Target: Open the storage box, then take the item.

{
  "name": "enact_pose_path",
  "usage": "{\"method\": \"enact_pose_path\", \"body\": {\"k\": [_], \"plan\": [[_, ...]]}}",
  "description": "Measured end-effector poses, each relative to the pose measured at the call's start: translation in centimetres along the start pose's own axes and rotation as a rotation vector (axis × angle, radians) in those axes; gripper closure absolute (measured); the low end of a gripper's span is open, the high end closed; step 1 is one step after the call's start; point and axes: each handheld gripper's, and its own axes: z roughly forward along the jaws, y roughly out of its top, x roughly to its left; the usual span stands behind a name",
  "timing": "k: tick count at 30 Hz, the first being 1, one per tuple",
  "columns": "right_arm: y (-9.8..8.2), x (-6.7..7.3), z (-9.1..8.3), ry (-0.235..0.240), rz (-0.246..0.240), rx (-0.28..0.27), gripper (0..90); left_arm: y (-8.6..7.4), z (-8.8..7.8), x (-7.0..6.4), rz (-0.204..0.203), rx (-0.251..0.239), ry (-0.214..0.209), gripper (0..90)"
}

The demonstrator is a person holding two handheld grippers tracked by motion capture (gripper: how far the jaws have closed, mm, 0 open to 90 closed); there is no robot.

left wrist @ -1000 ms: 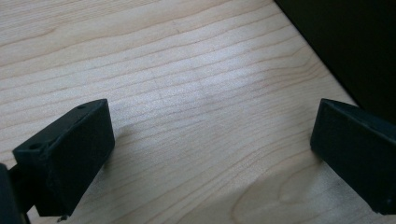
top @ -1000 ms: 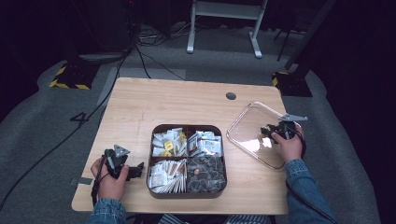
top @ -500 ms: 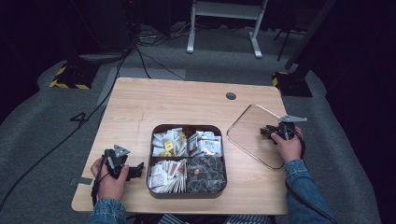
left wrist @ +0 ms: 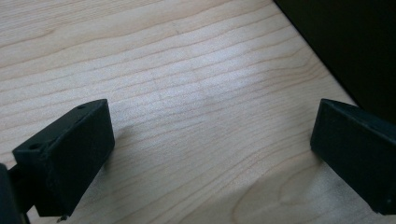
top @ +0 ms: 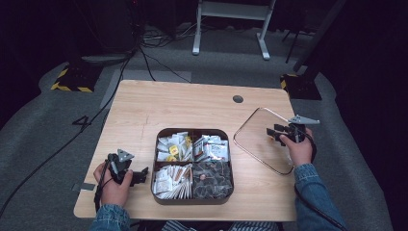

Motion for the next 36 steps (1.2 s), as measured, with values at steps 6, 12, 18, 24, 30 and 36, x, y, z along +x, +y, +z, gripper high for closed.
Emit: {"method": "enact_pose_path", "body": {"k": [6,12,18,24,30,36], "plan": [[1.4,1.8,-0.4,0.117,-0.016,-0.123,50.7,-0.1,0.0,-0.1,-0.002,-0.002,-0.001,0.1],[3.5,4.8,-1.4,0.193,-0.080,-0.202,50.7,-0.1,-0.1,-0.1,-0.002,-0.002,0.000,0.1],[5.1,7.0,-2.4,0.239,-0.092,-0.198,50.7,-0.1,-0.1,-0.1,0.002,-0.001,0.001,0.1],[5.9,9.0,-2.8,0.262,-0.051,-0.153,49.3,-0.1,0.0,-0.1,0.003,-0.003,-0.001,0.0],[6.6,11.3,-2.7,0.282,-0.111,-0.118,50.7,0.0,0.1,0.0,0.005,-0.002,-0.004,0.0],[7.4,13.2,-2.3,0.326,-0.147,-0.082,51.3,0.1,0.1,0.0,0.004,-0.002,-0.005,0.0]]}}
